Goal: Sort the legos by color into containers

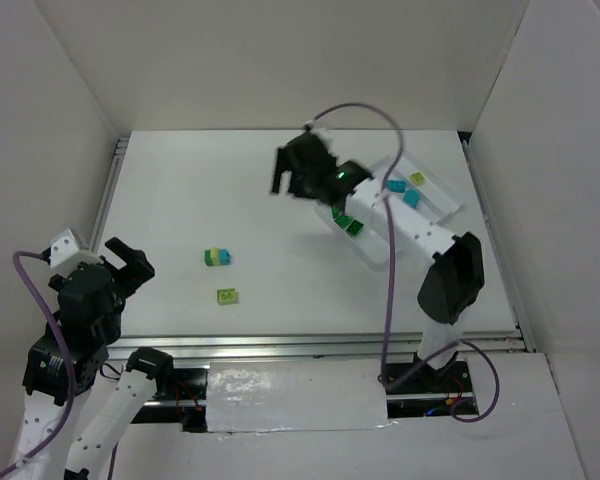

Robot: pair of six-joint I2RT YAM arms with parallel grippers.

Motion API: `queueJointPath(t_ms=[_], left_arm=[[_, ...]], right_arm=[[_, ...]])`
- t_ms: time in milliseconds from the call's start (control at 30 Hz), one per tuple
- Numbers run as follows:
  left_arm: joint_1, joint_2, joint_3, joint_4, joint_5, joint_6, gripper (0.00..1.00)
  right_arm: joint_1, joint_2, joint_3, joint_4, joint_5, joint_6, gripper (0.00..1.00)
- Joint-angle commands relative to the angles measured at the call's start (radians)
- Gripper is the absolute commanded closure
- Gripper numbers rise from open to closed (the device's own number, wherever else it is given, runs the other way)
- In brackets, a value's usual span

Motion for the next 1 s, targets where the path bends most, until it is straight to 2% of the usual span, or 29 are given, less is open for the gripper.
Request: queueJointPath(t_ms=[0, 33, 133, 267, 333, 467, 667, 967], left_arm=[[0.028, -0.008, 0.011, 0.01, -0.038, -0.025, 0.0], [0.04, -0.011, 0.01, 0.013, -0.035, -0.022, 0.01], [0.059, -0.014, 0.008, 0.024, -0.019, -0.01, 0.01], [0.065, -0.024, 0.007, 0.024, -0.013, -0.008, 0.0], [0.067, -0.031, 0.005, 0.028, -0.007, -0.002, 0.01], [0.067, -0.056, 0.001, 0.039, 0.004, 0.005, 0.01], [0.067, -0.059, -0.002, 0.048, 0.021, 0.018, 0.01], [0.067, -0.067, -0.004, 0.052, 0.025, 0.021, 0.0]], right_arm=[[0.286, -0.102, -0.159, 0.064, 0.103, 0.04, 0.0], [0.394, -0.091, -0.173, 0.07, 0.13, 0.115, 0.0], [0.568, 0.043, -0.104, 0.055, 0.201, 0.197, 0.0], [0.674, 0.231, 0.085, -0.084, 0.284, 0.273, 0.0], [0.698, 0.282, 0.126, -0.108, 0.275, 0.279, 0.0], [0.716, 0.351, 0.094, -0.092, 0.24, 0.302, 0.01], [0.719, 0.362, 0.002, -0.005, 0.16, 0.296, 0.07], [0.762, 0.357, 0.01, 0.058, 0.146, 0.275, 0.07]])
